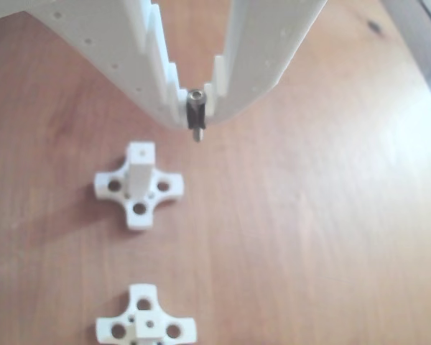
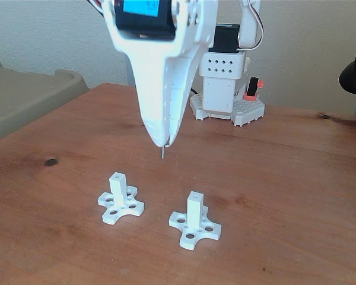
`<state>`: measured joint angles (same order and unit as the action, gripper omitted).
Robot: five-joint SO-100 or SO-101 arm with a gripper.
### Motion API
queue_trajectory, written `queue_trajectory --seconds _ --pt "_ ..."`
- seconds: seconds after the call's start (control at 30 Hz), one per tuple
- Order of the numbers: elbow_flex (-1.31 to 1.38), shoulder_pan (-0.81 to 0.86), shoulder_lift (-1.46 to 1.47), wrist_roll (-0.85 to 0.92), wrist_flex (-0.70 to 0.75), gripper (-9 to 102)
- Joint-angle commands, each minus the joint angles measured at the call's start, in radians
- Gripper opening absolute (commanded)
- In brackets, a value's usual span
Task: Grab the screw and set it in the hole.
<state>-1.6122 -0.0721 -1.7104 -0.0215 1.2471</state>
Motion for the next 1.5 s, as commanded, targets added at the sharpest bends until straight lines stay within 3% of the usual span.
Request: queue_trajectory --seconds 0.0,1.47 --pt "-0.003 -0.014 -0.103 -0.006 -0.031 -4" --pt "-0.207 -0.101 -0.081 -0.071 -0.156 -4"
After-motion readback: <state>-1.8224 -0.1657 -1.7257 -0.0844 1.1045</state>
